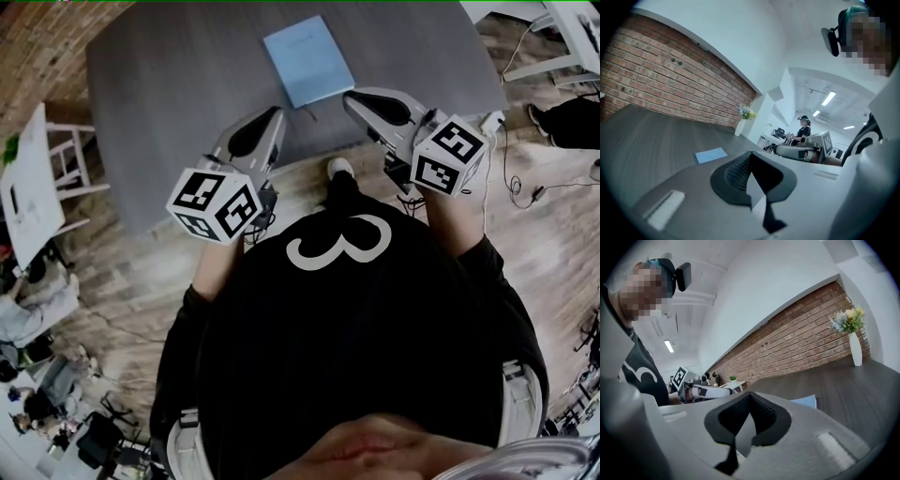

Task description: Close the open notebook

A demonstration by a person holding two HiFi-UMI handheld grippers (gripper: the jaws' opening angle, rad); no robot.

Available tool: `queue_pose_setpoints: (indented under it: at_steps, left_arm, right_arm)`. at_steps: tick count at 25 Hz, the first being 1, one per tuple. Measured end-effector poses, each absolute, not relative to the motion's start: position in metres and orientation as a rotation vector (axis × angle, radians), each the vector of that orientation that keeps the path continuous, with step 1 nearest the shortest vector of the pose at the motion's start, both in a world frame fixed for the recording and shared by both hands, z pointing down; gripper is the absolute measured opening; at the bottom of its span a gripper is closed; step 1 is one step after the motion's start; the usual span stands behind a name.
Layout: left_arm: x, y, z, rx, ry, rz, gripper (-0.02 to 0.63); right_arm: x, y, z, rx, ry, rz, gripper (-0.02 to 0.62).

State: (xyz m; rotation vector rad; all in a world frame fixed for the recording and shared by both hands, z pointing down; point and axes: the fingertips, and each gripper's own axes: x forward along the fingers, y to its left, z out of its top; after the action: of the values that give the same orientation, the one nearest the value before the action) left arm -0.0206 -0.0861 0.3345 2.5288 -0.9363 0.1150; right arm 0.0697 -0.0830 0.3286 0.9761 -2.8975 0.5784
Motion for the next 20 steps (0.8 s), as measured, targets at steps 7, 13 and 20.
queue_pose_setpoints:
  at_steps: [7, 13, 20]
  left_arm:
    - [-0.021, -0.081, 0.332, 2.543, -0.936, 0.132, 0.012]
    - [-0.013, -0.075, 0.33, 2.561, -0.942, 0.157, 0.012]
    - [-0.012, -0.077, 0.327, 2.574, -0.943, 0.17, 0.012]
  right_arm:
    - [0.066, -0.08, 0.331, 0.983, -2.895, 0.599, 0.0]
    - [0.072, -0.075, 0.326, 0.976, -2.897, 0.577, 0.0]
    - [0.072, -0.079, 0.324, 0.986, -2.906, 0.578, 0.0]
